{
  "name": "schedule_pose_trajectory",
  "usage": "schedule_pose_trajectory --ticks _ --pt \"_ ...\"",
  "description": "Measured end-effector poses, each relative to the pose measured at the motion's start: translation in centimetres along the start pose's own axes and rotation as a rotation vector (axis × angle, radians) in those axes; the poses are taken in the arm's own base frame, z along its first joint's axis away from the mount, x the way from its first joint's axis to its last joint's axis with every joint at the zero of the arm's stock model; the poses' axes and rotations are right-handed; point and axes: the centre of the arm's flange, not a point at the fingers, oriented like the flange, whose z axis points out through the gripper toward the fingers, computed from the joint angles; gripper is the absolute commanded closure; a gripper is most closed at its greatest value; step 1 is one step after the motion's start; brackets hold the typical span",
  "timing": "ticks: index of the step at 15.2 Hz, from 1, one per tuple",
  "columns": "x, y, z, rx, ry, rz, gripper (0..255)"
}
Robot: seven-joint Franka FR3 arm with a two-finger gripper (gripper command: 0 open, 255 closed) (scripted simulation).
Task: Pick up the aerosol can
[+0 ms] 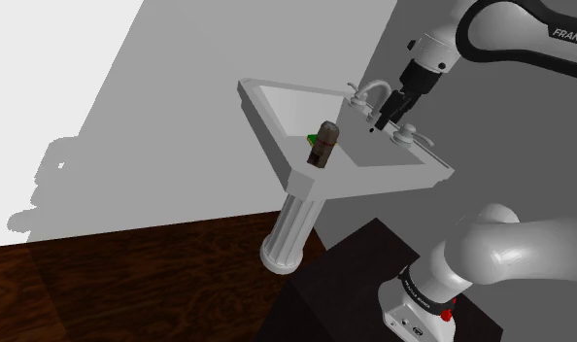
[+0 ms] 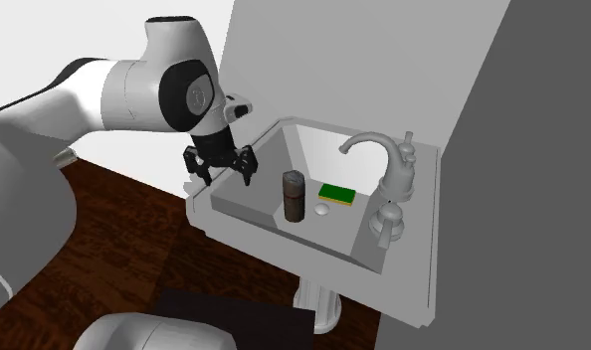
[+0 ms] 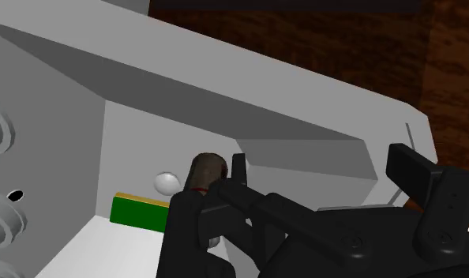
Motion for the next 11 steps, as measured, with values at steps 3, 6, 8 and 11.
schedule_pose_trajectory --ticks 3,6,8,11 --pt "1.0 1.0 0.7 0.008 -0.002 -0.027 0" --pt "3.6 3.3 2.7 0.027 -0.009 -0.091 0" --pt "5.4 4.9 3.8 0.04 -0.012 -0.137 0" --pt "8.1 7.1 6.0 0.059 -0.016 -0.207 0"
